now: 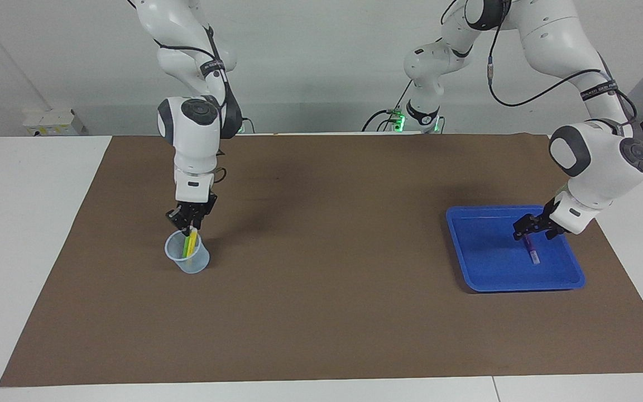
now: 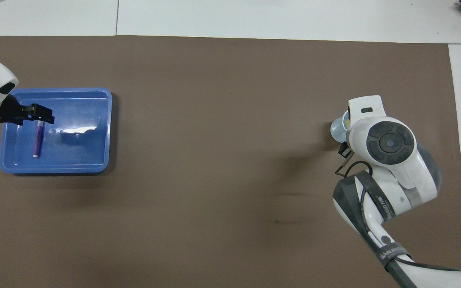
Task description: Right arm passes pens to left for tray arrangement
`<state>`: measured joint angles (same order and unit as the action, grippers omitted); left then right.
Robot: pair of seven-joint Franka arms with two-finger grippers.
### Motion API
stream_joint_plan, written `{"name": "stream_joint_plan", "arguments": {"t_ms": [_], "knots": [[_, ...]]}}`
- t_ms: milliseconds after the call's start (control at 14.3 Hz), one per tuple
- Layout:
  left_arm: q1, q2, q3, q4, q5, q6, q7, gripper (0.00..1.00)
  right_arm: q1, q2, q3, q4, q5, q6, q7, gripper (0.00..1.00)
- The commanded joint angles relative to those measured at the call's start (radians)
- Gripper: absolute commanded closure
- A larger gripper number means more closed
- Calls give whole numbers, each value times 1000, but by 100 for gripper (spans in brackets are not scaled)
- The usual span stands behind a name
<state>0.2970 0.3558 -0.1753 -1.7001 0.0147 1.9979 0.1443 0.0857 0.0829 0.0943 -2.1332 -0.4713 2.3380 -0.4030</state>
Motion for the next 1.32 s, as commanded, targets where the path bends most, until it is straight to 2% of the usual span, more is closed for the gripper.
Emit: {"name": "stream_joint_plan", "arguments": {"t_ms": [0,279,628,767,906,1255], "knots": [[-19,-24,8,3,-10,-50,-41,0,-9,-8,2,-20,-24,32,7,68],[-18,-38,8,-3,-10,-57,-48,0,-9,-8,2,-20,-26,32,7,78],[-19,-44,8,-10,-12,-74,-74,0,-9,-8,2,-20,-26,32,7,82],[-19,-46,8,-12,-12,-80,-77,0,-9,-8,2,-19,-26,32,7,89],[-19,-46,7,-9,-19,-105,-78,0,-9,-8,2,-20,-26,32,7,100],[-38,-61,8,-9,-45,-131,-112,0,-12,-6,2,-17,-26,34,1,100]]}}
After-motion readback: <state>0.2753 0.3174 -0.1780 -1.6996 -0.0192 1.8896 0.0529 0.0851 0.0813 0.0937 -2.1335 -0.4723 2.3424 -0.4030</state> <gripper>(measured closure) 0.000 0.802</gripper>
